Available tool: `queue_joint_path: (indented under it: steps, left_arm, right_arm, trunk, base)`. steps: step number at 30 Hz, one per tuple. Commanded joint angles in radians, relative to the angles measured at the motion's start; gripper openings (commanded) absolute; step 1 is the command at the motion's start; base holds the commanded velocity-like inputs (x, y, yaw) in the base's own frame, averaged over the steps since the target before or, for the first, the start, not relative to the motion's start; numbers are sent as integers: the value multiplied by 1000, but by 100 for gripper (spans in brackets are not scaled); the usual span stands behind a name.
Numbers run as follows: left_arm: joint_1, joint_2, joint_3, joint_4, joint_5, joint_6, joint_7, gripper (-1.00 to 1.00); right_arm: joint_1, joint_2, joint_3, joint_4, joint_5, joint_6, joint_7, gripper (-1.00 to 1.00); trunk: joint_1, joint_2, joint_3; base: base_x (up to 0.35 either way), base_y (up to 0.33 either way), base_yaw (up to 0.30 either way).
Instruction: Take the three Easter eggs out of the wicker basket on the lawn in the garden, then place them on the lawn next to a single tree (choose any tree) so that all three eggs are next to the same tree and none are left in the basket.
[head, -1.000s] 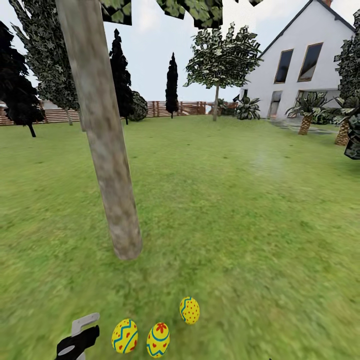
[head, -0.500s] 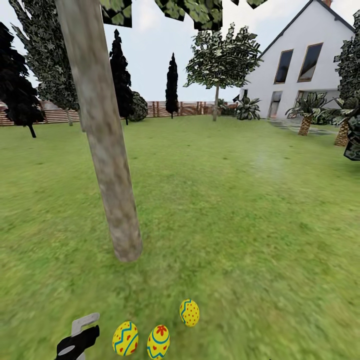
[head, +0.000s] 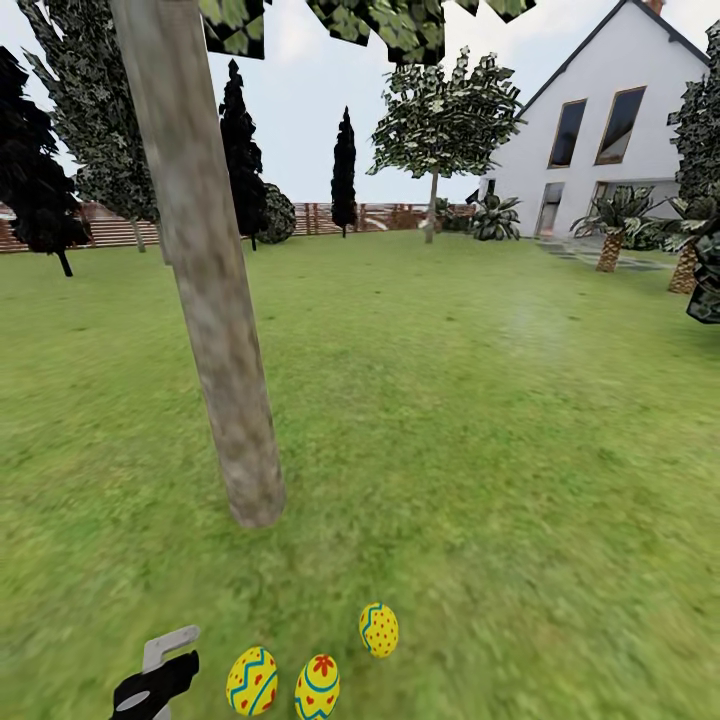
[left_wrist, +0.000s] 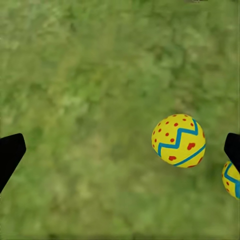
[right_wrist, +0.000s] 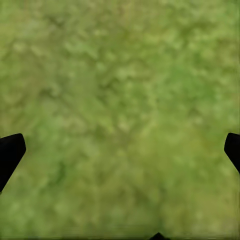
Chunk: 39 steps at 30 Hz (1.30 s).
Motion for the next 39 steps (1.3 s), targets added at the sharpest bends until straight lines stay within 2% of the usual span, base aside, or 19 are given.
queue_joint_path:
  steps: [1,39]
  left_arm:
    - [-1,0,-9,0,7,-3,5,100]
    - [-1,0,-10,0,7,-3,5,100]
  right_arm:
    - [0,0,1,1,-11,0,-3,100]
    - [-1,0,2,11,-5,0,-2,100]
  trunk:
    - [-4,7,2]
    - [-150,273,121]
  base:
    - [0,0,0]
    - [0,0,0]
